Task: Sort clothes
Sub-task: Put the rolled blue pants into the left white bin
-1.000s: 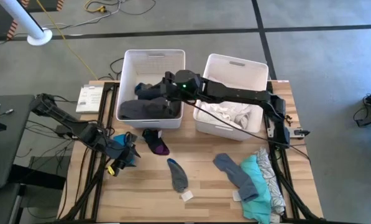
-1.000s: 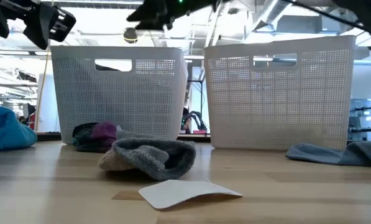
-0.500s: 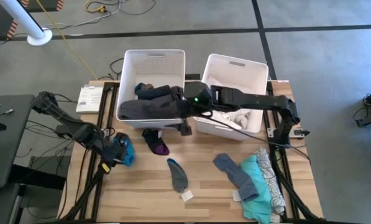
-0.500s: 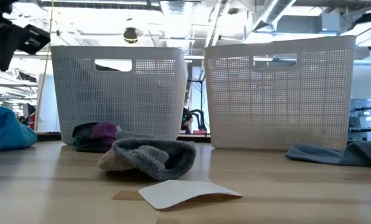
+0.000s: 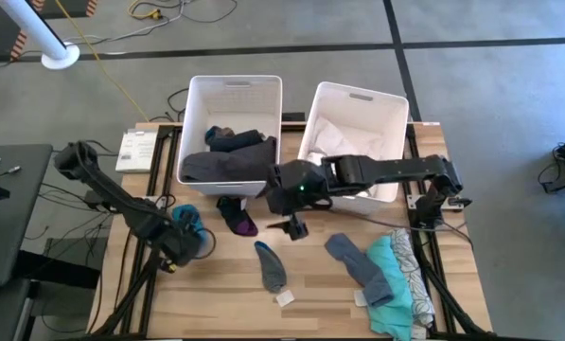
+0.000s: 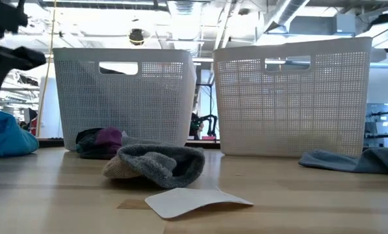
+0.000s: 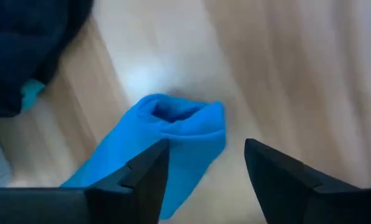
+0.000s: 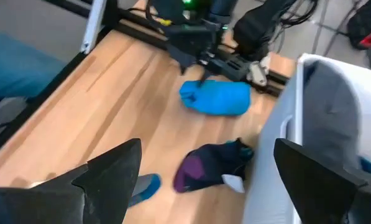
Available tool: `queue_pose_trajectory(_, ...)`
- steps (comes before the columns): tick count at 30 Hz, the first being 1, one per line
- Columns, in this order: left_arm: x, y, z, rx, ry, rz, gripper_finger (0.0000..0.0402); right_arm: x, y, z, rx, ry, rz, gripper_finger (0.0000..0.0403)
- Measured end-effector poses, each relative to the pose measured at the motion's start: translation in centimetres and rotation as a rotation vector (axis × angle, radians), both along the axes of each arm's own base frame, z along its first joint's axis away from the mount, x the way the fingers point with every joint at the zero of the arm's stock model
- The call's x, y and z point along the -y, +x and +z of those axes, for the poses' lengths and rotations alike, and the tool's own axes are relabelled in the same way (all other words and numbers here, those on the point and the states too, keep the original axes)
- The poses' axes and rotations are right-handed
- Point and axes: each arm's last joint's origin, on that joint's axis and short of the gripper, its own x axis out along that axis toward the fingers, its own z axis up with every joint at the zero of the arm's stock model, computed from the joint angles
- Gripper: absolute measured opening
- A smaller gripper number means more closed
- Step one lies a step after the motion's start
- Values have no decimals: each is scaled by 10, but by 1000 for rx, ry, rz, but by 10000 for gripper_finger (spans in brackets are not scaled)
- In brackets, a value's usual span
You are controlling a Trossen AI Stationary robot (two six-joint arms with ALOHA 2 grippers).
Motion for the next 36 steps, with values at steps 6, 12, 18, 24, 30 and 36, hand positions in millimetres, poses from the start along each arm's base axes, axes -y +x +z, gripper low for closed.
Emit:
queue_pose_trajectory(6, 8, 11, -21, -59, 147, 19, 273, -21, -4, -3, -37, 12, 42, 379)
queue_pose_trajectory(12, 15, 21, -44, -152, 231, -3, 315, -38, -10, -6, -79, 30, 65, 379)
queue_pose_trajectory(18, 21, 35, -67, -184, 280, -26, 292, -52, -13, -11, -111, 40, 83, 379)
queue_pose_trajectory(24, 22, 40, -80, -197, 349, -85, 206, -64, -16, -24, -159, 61, 88, 379)
queue_pose_trajectory(30, 22, 43, -78, -145, 372, -79, 58, -77, -20, -33, -188, 59, 81, 379)
queue_pose_trajectory(36, 27, 50, -60, -64, 314, -64, 15, -86, -23, -45, -227, 54, 67, 379)
